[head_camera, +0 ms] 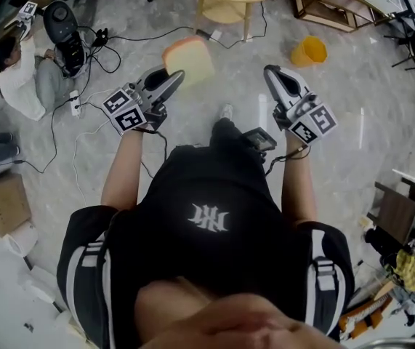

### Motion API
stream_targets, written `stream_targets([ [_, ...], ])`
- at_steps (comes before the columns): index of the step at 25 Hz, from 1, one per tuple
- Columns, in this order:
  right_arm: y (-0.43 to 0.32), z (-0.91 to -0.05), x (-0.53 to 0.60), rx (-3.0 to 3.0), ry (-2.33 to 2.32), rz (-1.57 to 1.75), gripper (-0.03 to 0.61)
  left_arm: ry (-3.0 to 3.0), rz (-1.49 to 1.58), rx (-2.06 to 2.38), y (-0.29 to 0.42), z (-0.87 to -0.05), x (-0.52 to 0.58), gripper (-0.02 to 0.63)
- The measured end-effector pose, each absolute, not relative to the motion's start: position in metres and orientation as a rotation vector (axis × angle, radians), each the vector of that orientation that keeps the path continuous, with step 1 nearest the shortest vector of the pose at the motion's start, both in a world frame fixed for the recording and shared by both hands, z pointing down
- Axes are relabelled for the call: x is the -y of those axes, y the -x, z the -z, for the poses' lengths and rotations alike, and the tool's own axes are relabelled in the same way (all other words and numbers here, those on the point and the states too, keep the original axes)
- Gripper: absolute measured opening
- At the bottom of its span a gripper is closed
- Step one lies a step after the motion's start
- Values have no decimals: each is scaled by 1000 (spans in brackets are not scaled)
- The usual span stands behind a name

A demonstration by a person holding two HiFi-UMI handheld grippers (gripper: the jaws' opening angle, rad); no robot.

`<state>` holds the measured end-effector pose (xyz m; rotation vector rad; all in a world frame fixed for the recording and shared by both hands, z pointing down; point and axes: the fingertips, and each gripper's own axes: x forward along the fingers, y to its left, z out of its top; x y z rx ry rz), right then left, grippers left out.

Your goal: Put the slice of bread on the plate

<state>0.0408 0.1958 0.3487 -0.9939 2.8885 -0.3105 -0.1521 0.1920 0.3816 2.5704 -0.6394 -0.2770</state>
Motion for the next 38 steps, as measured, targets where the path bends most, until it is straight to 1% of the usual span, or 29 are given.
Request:
stream_targets([
  [14, -102, -341, -66, -2898, 881, 307, 3, -2578, 256, 753, 97, -361, -74, 106],
  [23, -127, -352, -17, -2902, 802, 335, 3, -2568, 248, 816, 71, -360, -28, 106],
  [38, -131, -369, 23, -2930, 805, 398, 3, -2538, 253, 820, 74, -368, 19, 106],
])
